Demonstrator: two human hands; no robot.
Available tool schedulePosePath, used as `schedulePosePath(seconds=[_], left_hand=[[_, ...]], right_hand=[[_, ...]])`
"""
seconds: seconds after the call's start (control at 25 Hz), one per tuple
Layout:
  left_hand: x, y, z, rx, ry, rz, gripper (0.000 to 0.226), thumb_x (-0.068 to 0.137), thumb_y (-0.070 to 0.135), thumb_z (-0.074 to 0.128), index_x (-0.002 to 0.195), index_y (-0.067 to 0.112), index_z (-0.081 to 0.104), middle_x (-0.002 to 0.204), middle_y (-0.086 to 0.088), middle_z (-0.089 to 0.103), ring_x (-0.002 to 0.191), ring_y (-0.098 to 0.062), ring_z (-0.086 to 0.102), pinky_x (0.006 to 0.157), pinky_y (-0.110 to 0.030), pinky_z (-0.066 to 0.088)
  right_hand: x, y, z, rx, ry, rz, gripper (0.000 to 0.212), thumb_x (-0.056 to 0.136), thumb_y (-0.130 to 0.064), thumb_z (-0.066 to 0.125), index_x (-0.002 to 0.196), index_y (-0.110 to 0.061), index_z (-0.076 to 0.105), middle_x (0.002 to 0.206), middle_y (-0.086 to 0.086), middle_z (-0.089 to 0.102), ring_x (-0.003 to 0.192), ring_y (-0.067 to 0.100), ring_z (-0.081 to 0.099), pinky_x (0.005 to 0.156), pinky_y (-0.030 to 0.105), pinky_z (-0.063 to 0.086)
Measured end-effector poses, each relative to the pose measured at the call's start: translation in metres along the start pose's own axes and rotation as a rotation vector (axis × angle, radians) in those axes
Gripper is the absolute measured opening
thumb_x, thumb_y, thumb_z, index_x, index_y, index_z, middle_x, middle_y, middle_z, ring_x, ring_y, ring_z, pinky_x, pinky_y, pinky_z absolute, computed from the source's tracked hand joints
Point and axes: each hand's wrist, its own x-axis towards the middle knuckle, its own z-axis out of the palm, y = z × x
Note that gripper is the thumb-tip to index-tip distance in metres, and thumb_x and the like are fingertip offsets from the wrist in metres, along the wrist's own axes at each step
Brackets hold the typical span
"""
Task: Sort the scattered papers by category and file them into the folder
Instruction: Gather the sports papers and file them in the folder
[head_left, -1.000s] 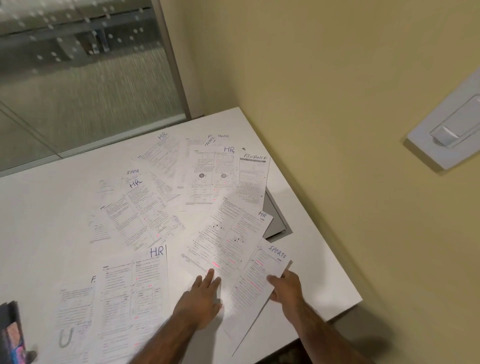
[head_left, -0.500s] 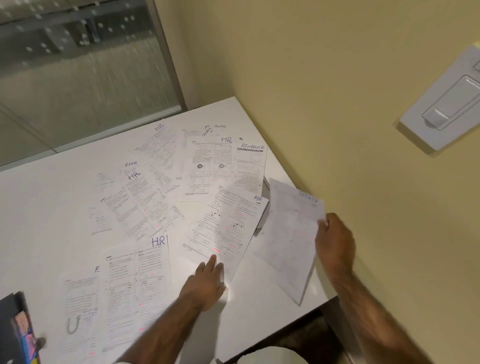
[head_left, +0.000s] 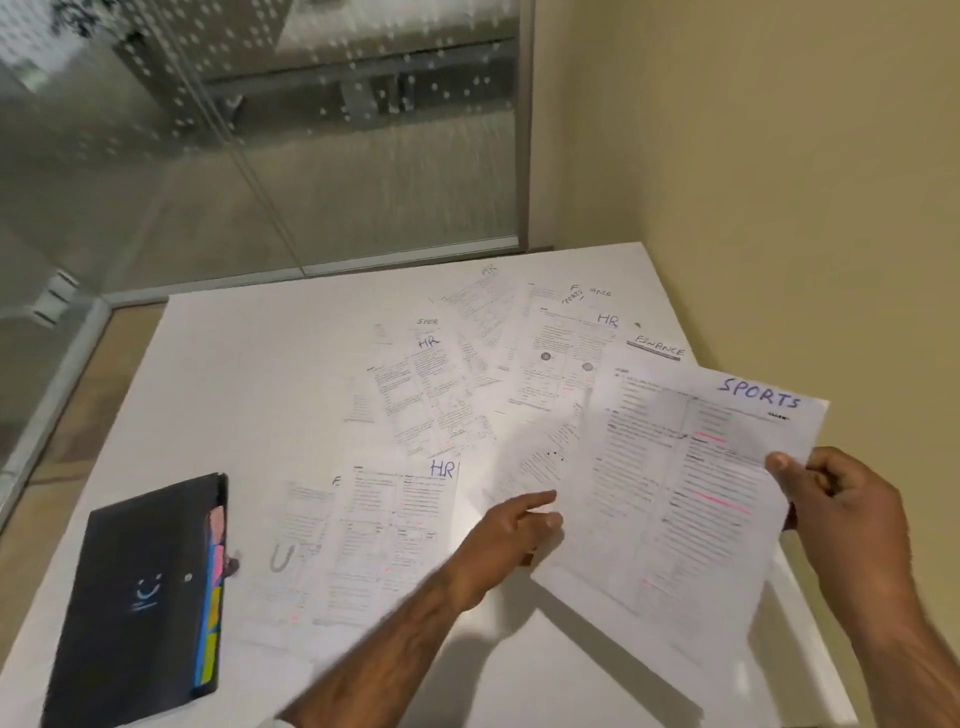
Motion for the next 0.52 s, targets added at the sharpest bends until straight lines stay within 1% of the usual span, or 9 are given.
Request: schedulePosePath(seconds=[0.08,0.12,0.16,0.24,0.28,0.32,0.44,0.48,0.52], left_hand=[[-0.016,0.005,-0.017,-0.076,0.064,0.04,0.021,0.092,0.038,0.071,0.11,0.027,0.069,0.105,0.009,0.075,0.089,-0.006,0.069,0.073,-0.02,0.05],[-0.022,0.003,-0.027,-0.105,0.1,0.07,0.019,0.092,0.037,0.07,0.103,0.021,0.07,0.101,0.005,0.074,0.086,-0.012,0.067,0.072,-0.023,0.049],[-0.028,-0.001,-0.036,-0.148,0.134,0.091,0.023,0.092,0.035,0.069,0.103,0.015,0.071,0.105,0.002,0.073,0.088,-0.018,0.068,0.075,-0.027,0.051],[-0.039,-0.012,-0.057,-0.237,0.207,0.13,0.025,0.096,0.025,0.063,0.115,0.01,0.072,0.117,-0.003,0.075,0.107,-0.023,0.072,0.095,-0.036,0.055],[-0.044,-0.018,-0.069,-0.261,0.249,0.137,0.024,0.098,0.02,0.061,0.117,0.011,0.073,0.117,-0.004,0.076,0.111,-0.024,0.071,0.1,-0.039,0.054],[-0.049,-0.024,-0.079,-0.269,0.286,0.138,0.023,0.099,0.021,0.059,0.116,0.013,0.074,0.115,-0.003,0.077,0.11,-0.023,0.072,0.099,-0.04,0.055],[-0.059,-0.05,-0.111,-0.088,0.508,0.052,0.028,0.092,0.042,0.062,0.103,0.019,0.073,0.103,0.005,0.077,0.09,-0.017,0.073,0.087,-0.042,0.058],[-0.06,-0.067,-0.126,0.009,0.589,0.001,0.031,0.09,0.045,0.064,0.108,0.021,0.071,0.11,0.004,0.075,0.093,-0.016,0.071,0.09,-0.043,0.058],[-0.061,-0.086,-0.14,0.128,0.641,-0.078,0.041,0.089,0.048,0.067,0.12,0.022,0.066,0.124,0.001,0.069,0.104,-0.017,0.069,0.096,-0.042,0.056]], right_hand=[[-0.002,-0.005,0.031,0.086,-0.084,0.006,0.022,0.097,-0.016,0.066,0.08,-0.002,0.061,0.055,-0.002,0.063,0.047,0.009,0.051,0.043,0.016,0.042],[-0.005,-0.007,0.048,0.13,-0.138,0.021,0.021,0.098,-0.016,0.065,0.083,-0.001,0.061,0.054,-0.007,0.062,0.045,0.005,0.051,0.043,0.015,0.044],[-0.007,-0.006,0.063,0.164,-0.2,0.05,0.018,0.098,-0.017,0.066,0.088,-0.002,0.063,0.059,-0.008,0.067,0.047,0.005,0.058,0.047,0.017,0.049],[-0.014,-0.001,0.095,0.172,-0.373,0.133,0.011,0.097,-0.02,0.067,0.098,-0.01,0.069,0.084,0.0,0.079,0.066,0.016,0.074,0.06,0.031,0.058],[-0.019,0.005,0.111,0.151,-0.46,0.164,0.008,0.097,-0.019,0.067,0.101,-0.014,0.071,0.092,0.002,0.08,0.075,0.019,0.076,0.064,0.033,0.058],[-0.025,0.01,0.124,0.135,-0.523,0.185,0.008,0.097,-0.016,0.066,0.102,-0.016,0.072,0.095,0.002,0.081,0.079,0.02,0.077,0.066,0.034,0.057],[-0.04,0.022,0.154,0.103,-0.558,0.223,0.015,0.098,-0.01,0.064,0.106,-0.018,0.074,0.097,0.0,0.081,0.09,0.026,0.077,0.073,0.035,0.057],[-0.044,0.023,0.162,0.093,-0.552,0.225,0.016,0.097,-0.01,0.064,0.107,-0.017,0.074,0.096,0.0,0.081,0.093,0.029,0.076,0.074,0.036,0.057],[-0.046,0.023,0.167,0.088,-0.543,0.231,0.016,0.097,-0.009,0.064,0.107,-0.015,0.074,0.097,0.002,0.081,0.094,0.032,0.075,0.074,0.036,0.056]])
